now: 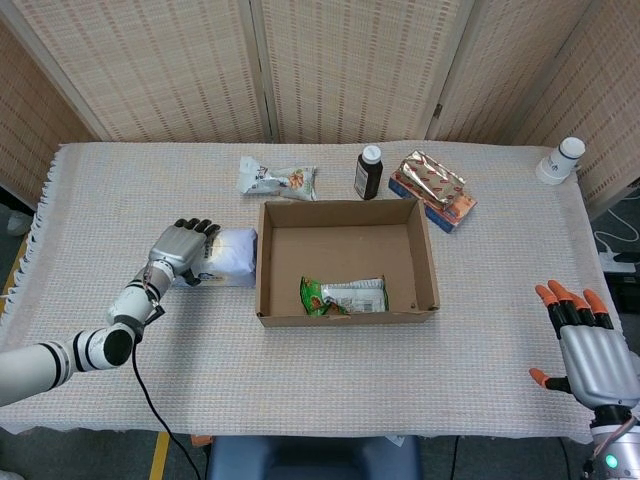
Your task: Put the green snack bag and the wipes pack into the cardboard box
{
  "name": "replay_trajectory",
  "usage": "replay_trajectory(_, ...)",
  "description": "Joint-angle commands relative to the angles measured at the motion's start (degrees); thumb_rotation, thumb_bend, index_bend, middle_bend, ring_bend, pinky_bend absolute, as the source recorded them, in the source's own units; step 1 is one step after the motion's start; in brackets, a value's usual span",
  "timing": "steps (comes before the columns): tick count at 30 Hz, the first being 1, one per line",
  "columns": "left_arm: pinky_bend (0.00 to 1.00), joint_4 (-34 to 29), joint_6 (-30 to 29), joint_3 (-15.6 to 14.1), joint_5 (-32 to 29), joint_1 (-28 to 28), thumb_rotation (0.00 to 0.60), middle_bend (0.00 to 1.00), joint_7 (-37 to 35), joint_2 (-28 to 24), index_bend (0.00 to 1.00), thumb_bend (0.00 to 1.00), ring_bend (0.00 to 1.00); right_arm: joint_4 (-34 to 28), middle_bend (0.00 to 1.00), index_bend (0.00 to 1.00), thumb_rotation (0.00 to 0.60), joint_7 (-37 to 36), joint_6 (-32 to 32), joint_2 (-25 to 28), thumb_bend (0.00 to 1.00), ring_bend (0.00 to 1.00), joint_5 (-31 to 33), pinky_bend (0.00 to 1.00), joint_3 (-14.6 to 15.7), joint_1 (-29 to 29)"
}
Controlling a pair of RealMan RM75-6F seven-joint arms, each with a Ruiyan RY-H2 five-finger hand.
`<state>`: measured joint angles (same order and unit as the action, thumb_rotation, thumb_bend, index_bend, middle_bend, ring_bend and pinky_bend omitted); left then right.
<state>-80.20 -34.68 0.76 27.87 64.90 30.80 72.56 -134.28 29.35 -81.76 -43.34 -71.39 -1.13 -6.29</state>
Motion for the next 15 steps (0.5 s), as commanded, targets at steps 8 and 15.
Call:
replay_trajectory(8,0.35,4.9,-1.0,-2.8,-1.0,-0.1,0.6,0.06,-1.0,3.6,0.01,0.21,0.11,0.1,0.01,0.07,0.6,0.4,-0.2,-0.4,0.0,0.0,0.4,0.0,0.0,-0.2)
replay_trajectory(15,0.77,5.0,-6.1,-2.0,4.9,-1.8,0.6,0.67,-1.9,4.6,0.54,0.32,0.63,0.1,0.01,0.07,0.6,0.1,-0.4,-0.3,0.0,0.0,0.4,0.0,0.0,-0.2)
